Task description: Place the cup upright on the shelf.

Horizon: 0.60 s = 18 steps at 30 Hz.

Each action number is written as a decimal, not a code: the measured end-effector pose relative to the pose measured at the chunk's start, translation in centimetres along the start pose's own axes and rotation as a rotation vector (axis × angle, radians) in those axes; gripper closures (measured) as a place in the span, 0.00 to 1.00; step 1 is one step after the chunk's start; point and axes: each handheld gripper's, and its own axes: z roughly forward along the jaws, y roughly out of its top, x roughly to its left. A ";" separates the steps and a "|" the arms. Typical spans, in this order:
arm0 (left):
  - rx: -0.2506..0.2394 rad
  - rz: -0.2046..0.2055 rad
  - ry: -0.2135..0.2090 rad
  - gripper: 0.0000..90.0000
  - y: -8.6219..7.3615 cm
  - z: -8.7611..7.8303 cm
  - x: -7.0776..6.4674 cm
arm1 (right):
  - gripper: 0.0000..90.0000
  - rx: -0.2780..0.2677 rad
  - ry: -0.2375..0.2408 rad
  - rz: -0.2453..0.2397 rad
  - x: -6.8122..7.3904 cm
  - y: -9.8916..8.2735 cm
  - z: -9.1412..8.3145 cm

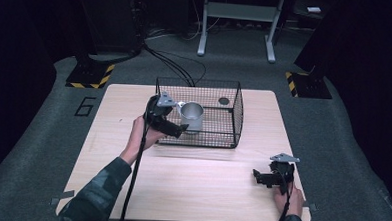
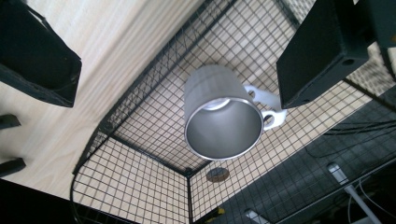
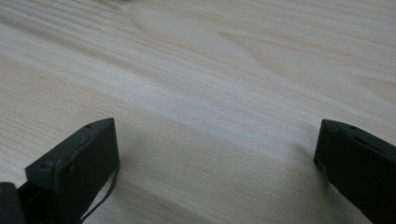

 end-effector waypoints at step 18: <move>-0.020 -0.062 0.122 0.00 -10.6 -6.1 -0.9 | 0.00 0.000 -0.001 0.001 0.0 0.0 0.0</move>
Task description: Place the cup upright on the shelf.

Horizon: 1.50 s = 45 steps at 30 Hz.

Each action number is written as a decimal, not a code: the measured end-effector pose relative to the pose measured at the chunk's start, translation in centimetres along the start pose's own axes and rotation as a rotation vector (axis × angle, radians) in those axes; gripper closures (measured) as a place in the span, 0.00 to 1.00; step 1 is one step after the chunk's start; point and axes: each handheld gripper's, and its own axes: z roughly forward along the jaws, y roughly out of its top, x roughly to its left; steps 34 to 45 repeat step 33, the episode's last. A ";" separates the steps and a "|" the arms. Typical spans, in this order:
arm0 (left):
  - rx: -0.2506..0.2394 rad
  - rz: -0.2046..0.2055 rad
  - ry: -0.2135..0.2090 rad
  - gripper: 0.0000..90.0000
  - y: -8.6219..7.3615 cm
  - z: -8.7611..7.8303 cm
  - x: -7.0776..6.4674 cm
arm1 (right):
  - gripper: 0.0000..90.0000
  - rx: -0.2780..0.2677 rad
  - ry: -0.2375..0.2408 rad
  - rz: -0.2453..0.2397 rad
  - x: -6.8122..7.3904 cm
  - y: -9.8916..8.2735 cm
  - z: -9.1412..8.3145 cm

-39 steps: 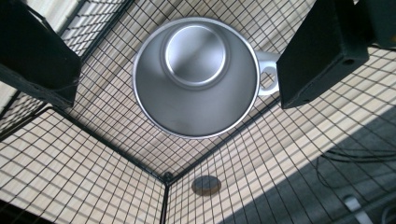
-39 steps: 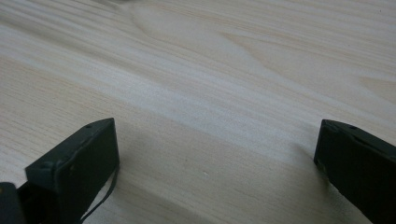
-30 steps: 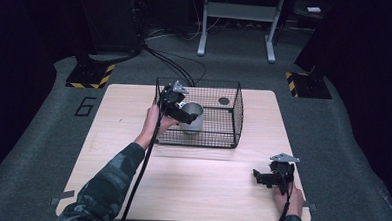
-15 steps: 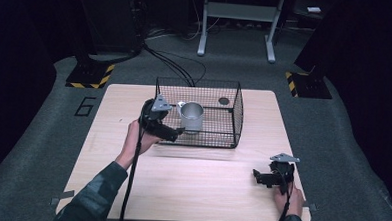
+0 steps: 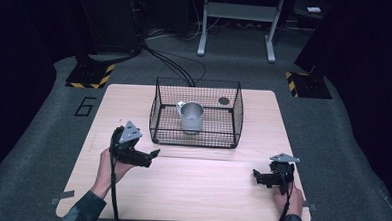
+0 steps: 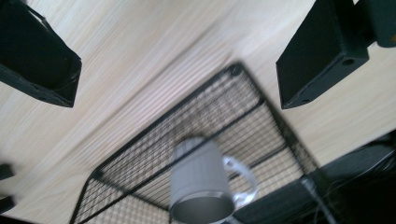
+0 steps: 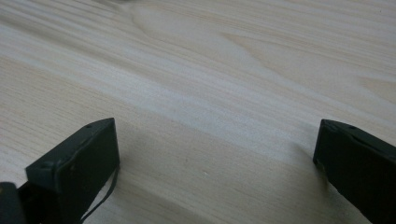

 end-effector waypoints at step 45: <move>0.178 -0.327 0.210 0.00 -14.6 3.1 7.2 | 0.00 -0.001 0.001 -0.002 0.0 0.0 0.0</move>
